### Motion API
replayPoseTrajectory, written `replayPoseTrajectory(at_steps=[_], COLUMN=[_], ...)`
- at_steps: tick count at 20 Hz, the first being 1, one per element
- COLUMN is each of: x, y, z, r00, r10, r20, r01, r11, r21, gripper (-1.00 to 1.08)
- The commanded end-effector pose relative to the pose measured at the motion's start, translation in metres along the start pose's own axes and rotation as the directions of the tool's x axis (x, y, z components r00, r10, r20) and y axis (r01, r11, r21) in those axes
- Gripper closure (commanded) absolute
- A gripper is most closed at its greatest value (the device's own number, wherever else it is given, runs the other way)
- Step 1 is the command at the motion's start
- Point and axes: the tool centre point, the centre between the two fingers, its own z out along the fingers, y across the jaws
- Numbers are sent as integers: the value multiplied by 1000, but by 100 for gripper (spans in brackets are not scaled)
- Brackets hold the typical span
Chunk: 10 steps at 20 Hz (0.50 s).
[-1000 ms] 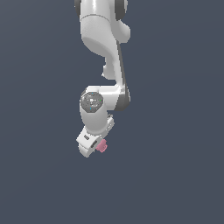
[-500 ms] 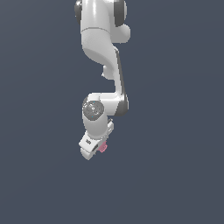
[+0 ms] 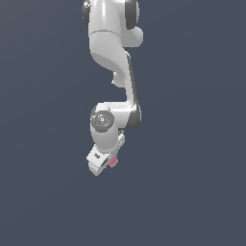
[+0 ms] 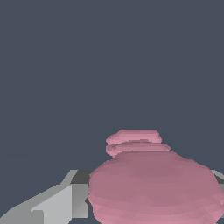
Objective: Pick up the object and move it to a goal position.
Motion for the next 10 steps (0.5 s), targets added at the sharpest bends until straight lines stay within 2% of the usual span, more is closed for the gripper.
replayPoseTrajectory(at_steps=[1, 6, 10], x=[0, 0, -2], y=[0, 4, 16], z=[0, -7, -28], r00=[1000, 1000, 999], r10=[0, 12, 48], r20=[0, -2, -7], r01=[0, -12, -48], r11=[1000, 1000, 999], r21=[0, -4, -15], gripper=[108, 108, 108])
